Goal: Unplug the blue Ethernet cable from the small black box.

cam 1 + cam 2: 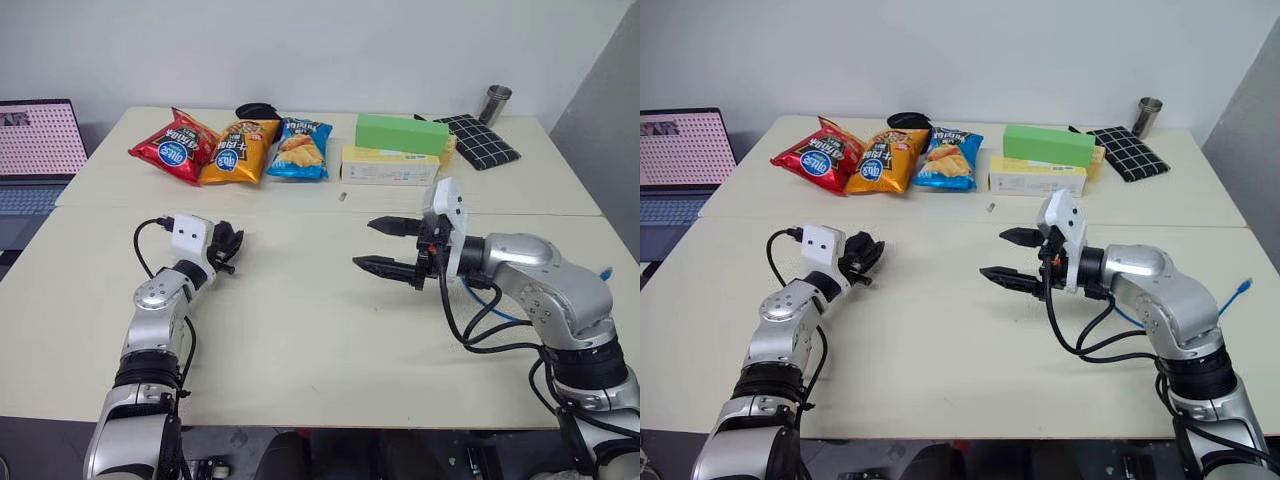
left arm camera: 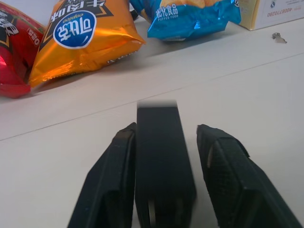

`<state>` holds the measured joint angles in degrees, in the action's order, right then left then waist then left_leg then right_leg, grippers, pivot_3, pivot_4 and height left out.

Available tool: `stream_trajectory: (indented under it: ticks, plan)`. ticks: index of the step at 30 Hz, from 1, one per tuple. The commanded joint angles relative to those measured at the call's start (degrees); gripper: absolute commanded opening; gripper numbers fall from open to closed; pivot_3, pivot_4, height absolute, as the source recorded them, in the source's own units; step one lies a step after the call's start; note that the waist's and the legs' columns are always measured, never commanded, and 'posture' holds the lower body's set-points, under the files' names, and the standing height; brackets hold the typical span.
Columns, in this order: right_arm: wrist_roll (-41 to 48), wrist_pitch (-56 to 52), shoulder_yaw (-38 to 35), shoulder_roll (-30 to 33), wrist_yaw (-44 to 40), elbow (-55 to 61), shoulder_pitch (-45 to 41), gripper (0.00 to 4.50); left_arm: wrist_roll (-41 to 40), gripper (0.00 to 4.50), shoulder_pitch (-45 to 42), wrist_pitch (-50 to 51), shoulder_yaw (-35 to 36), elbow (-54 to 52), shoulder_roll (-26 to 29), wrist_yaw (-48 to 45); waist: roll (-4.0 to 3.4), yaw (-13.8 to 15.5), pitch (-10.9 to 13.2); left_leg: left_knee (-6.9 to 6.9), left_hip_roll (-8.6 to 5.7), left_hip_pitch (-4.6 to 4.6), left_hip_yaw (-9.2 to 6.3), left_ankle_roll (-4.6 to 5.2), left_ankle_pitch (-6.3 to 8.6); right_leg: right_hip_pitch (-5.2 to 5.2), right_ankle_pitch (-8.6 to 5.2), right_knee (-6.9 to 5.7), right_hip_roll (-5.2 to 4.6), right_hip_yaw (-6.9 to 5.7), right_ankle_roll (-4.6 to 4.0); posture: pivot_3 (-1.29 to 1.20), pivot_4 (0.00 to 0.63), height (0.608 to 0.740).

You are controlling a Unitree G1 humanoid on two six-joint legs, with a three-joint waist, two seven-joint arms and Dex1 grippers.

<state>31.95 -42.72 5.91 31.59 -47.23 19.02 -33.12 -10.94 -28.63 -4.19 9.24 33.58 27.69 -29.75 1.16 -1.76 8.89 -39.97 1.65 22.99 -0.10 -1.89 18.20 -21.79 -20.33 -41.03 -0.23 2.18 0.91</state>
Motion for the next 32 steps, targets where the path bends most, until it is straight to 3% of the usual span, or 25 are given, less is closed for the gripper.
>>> stream_trajectory:
  ticks: [1,7,11,18,24,32]
  plan:
    - [-0.5,0.1,0.0,0.7,0.4,2.6,-0.1,3.94,-1.0,3.0,1.8,-0.2,1.5,-3.3,0.6,-0.6,0.0,0.0,0.0,0.0,0.0,0.0,0.0,0.0,0.0,0.0,0.0,0.01,0.0,0.01,0.0,0.0,0.15,0.74]
    - [-1.1,-0.2,0.1,0.9,0.9,4.0,1.6,3.94,-2.7,4.41,10.2,6.4,2.2,-14.8,2.2,-1.7,0.0,-0.1,0.0,0.02,0.02,0.0,-0.01,0.0,0.0,0.0,0.0,0.0,0.0,0.01,0.0,0.0,0.15,0.74]
    - [-2.1,0.3,-0.6,1.8,1.9,4.5,3.9,3.94,-3.1,4.41,16.4,13.2,2.2,-25.4,4.7,-1.7,0.0,0.0,0.0,0.03,0.03,0.0,-0.05,0.0,0.0,0.02,0.0,0.02,0.0,-0.01,0.0,0.0,0.15,0.74]
    - [-2.3,1.1,-10.4,8.3,2.6,2.5,10.7,3.94,-5.6,4.41,24.1,24.0,5.3,-43.0,15.1,-7.8,0.02,0.1,0.0,0.03,-0.03,0.0,-0.04,0.03,0.02,0.08,0.0,0.06,-0.03,0.03,0.0,0.0,0.15,0.74]
    - [-2.8,2.1,-15.7,12.9,1.9,-0.2,14.4,3.94,-10.1,4.41,23.8,28.2,9.4,-46.2,20.4,-13.1,-0.02,0.1,0.0,0.09,-0.01,-0.07,-0.02,0.2,0.11,0.09,0.0,0.07,-0.01,0.04,0.0,0.0,0.15,0.74]
    - [-3.3,3.6,-16.3,12.7,2.5,-1.7,15.8,3.94,-11.3,4.41,24.1,27.4,8.2,-46.7,23.4,-19.9,-0.03,0.1,0.0,0.1,-0.01,-0.05,0.03,0.19,0.11,0.09,0.0,0.1,0.01,0.08,0.0,0.0,0.15,0.74]
